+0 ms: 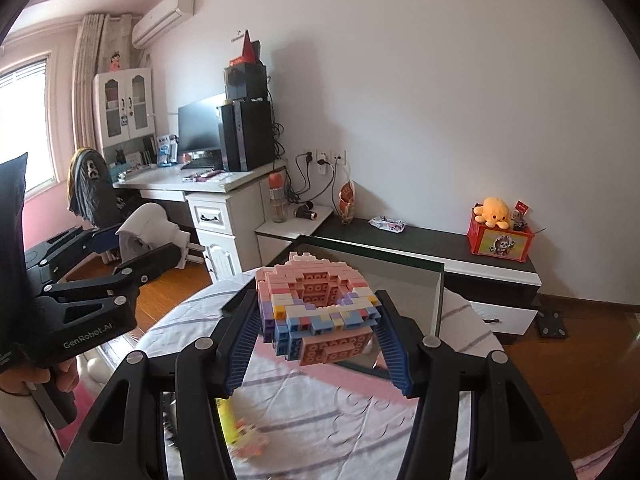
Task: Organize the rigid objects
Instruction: 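Carry the tissue roll and brick block into the pink box and open both grippers, then withdraw both tools from the box back over the bed items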
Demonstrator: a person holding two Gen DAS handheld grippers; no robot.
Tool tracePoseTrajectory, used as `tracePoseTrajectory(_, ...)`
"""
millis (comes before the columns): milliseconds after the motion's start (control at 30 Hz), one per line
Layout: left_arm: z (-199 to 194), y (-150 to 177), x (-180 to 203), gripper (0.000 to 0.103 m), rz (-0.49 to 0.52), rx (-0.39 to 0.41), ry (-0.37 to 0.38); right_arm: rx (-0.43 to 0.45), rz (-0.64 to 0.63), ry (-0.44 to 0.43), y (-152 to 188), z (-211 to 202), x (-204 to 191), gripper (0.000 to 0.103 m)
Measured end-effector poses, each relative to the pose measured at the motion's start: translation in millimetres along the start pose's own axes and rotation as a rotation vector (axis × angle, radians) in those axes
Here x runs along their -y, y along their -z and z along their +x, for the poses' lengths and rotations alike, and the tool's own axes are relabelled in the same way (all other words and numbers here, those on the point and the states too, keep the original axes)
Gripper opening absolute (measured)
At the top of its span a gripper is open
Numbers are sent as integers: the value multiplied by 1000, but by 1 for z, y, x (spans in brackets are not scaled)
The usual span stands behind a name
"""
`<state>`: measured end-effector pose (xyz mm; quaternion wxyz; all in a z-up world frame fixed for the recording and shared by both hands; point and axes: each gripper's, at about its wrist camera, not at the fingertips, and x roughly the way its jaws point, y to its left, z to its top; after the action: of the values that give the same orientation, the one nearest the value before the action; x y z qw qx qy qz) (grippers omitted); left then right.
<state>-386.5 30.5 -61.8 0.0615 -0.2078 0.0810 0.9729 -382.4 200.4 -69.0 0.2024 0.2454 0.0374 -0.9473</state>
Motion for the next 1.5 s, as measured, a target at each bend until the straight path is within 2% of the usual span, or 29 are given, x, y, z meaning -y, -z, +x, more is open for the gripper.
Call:
tracePoseTrajectory(200,76,-7,7,61,29,-93,50,-80,-12,15,-7,54,23,57)
tracePoseTrajectory(433,150,9,20,61,69,-222,60,-200,-12,33,3,121,50,57)
tracePoseTrajectory(667,179,26,24,62,70,-276,48,-306,6,58,22,162,72,57)
tracePoseTrajectory(767,181,27,22,63,67,-274,32,-330,18,70,28,169,79,57)
tracePoseTrajectory(900,180,28,19,77,61,-275,25,-348,38,85,33,173,89,57)
tracePoseTrajectory(967,177,27,18,78,51,-267,24,-359,43,94,35,175,91,57)
tracePoseTrajectory(1033,172,25,15,85,38,-264,27,-367,48,100,38,176,93,57)
tracePoseTrajectory(1200,154,21,8,93,22,-238,-6,-353,73,92,37,175,93,58)
tracePoseTrajectory(1300,138,18,-1,99,-23,-217,-21,-331,91,106,37,168,93,58)
tracePoseTrajectory(1367,125,17,-10,100,-62,-201,-29,-310,107,105,34,160,93,59)
tracePoseTrajectory(1433,112,17,-15,102,-91,-188,-24,-276,109,113,30,148,91,61)
tracePoseTrajectory(1500,98,18,-18,102,-101,-177,-39,-261,107,126,26,140,89,79)
